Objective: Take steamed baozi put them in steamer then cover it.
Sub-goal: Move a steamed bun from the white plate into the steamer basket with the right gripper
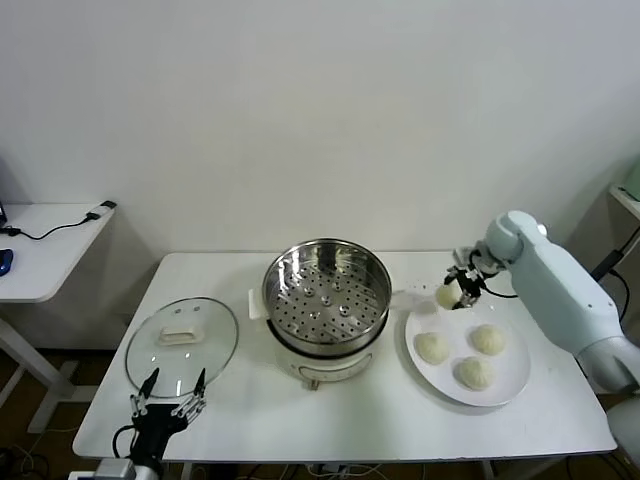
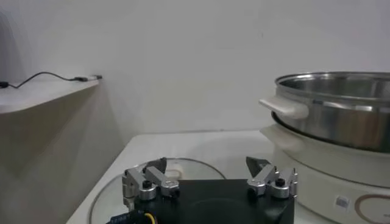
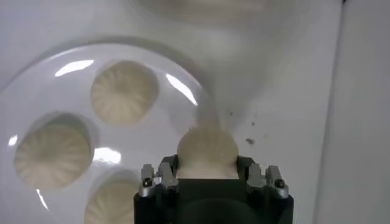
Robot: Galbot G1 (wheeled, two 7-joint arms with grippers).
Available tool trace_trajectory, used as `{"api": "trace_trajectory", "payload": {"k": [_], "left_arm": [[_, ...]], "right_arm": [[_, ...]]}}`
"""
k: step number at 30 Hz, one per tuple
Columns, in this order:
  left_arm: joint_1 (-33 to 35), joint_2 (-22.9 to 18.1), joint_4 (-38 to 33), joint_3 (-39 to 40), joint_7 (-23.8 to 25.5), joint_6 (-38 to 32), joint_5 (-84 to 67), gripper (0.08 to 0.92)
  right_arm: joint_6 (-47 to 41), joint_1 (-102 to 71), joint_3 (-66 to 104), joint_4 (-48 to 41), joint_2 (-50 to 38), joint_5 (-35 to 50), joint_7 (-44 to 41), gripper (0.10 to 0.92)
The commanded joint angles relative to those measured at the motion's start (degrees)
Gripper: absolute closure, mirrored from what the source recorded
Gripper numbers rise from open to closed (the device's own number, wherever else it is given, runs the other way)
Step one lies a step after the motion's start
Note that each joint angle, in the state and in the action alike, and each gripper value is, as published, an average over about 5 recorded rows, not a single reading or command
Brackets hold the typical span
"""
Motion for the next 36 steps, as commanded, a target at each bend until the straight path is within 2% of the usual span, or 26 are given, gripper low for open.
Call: {"api": "trace_trajectory", "payload": {"k": [1,6,10,14,19,24,31,36], "left_arm": [[-0.56,0.77,-0.49,-0.36,-0.19,0.36,-0.04,0.177],[-1.35,0.81,-0.64,-0.49,-0.44,0.54,-0.61,0.177],[-1.43,0.52,-0.39,-0.14,-0.81,0.51,-0.49,0.177],[-0.89,0.44,-0.51,-0.12,-0.90,0.44,-0.41,0.177],[-0.85,0.06,-0.38,-0.19,-1.01,0.48,-0.27,0.177],[-0.80,-0.56,-0.65,-0.06,-1.12,0.32,-0.31,0.177],[-0.78,-1.12,-1.19,-0.03,-1.42,-0.01,-0.31,0.177],[-0.74,-1.66,-1.57,0.16,-1.51,-0.10,-0.42,0.177]], "right_arm": [[-2.85,20.20,-13.27,-3.13,3.23,14.68,-4.46,0.402],[-0.65,27.67,-18.34,-9.99,11.06,20.66,-5.16,0.400],[11.29,30.24,-21.30,-18.01,18.08,27.36,-3.19,0.399],[22.95,30.46,-27.65,-17.20,20.07,29.89,-0.29,0.397],[34.12,30.51,-34.40,-12.02,20.52,27.07,0.65,0.397],[45.75,27.82,-35.22,-8.21,21.62,16.67,2.75,0.397],[47.50,25.97,-36.19,-7.93,24.05,10.12,3.41,0.389],[47.50,24.33,-36.56,-7.64,24.66,7.20,6.79,0.389]]}}
